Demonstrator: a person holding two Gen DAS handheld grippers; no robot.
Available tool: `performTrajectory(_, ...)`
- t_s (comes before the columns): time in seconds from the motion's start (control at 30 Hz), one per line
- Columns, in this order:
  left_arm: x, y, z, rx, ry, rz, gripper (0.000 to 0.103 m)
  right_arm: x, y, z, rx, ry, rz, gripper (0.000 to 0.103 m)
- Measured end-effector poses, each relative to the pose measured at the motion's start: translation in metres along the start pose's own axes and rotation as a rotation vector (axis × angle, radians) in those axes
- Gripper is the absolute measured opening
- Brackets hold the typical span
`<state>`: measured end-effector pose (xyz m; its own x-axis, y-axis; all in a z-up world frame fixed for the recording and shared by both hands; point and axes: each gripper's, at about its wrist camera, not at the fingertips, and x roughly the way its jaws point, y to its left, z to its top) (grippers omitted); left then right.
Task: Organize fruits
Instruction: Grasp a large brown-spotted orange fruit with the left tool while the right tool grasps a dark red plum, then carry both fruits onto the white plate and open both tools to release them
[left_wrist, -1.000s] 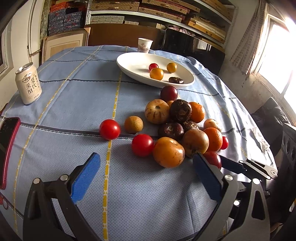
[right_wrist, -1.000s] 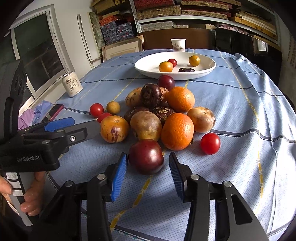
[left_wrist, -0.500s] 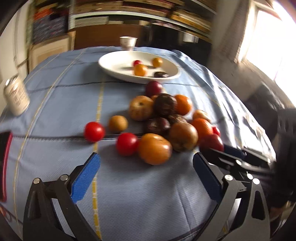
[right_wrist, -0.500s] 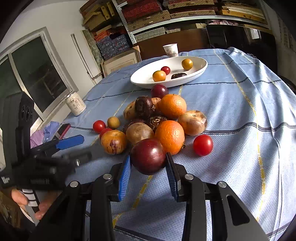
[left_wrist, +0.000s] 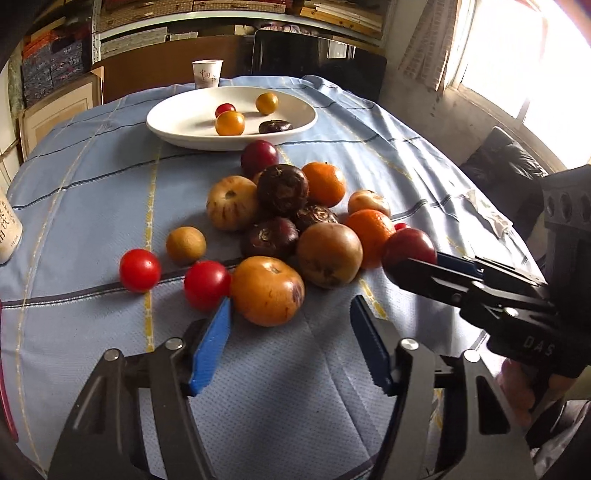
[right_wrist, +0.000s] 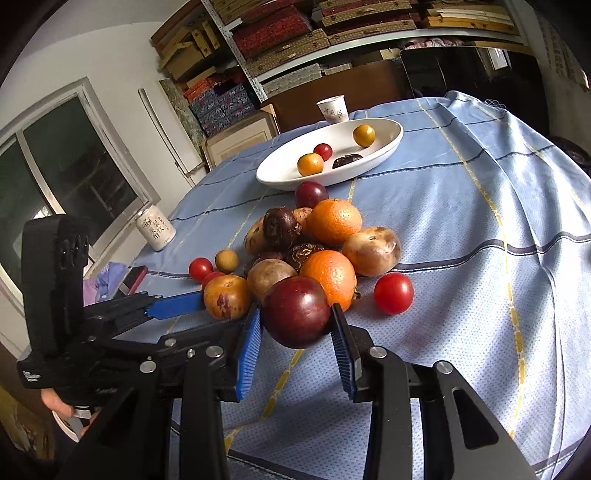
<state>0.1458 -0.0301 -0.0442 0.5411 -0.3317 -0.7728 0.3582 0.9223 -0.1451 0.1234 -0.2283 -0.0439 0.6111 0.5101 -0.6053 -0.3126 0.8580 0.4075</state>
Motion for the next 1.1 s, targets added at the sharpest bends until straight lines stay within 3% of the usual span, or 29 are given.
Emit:
performTrajectory(0.4, 0.016, 0.009, 0.012, -0.013, 0.053, 0.029, 0.051, 0.001, 0.0, 0.0, 0.001, 0.002, 0.011, 0.038)
performTrajectory(0.6, 0.025, 0.008, 0.017, 0.0, 0.079, 0.059, 0.049, 0.001, 0.0, 0.0, 0.001, 0.004, 0.013, 0.038)
performTrajectory(0.7, 0.024, 0.014, 0.017, -0.029, 0.074, 0.043, 0.044, 0.001, 0.0, 0.0, 0.001, 0.004, 0.012, 0.038)
performTrajectory(1.1, 0.016, 0.024, 0.013, -0.09, 0.04, 0.004, 0.043, 0.002, 0.0, 0.0, -0.003, 0.005, 0.006, 0.038)
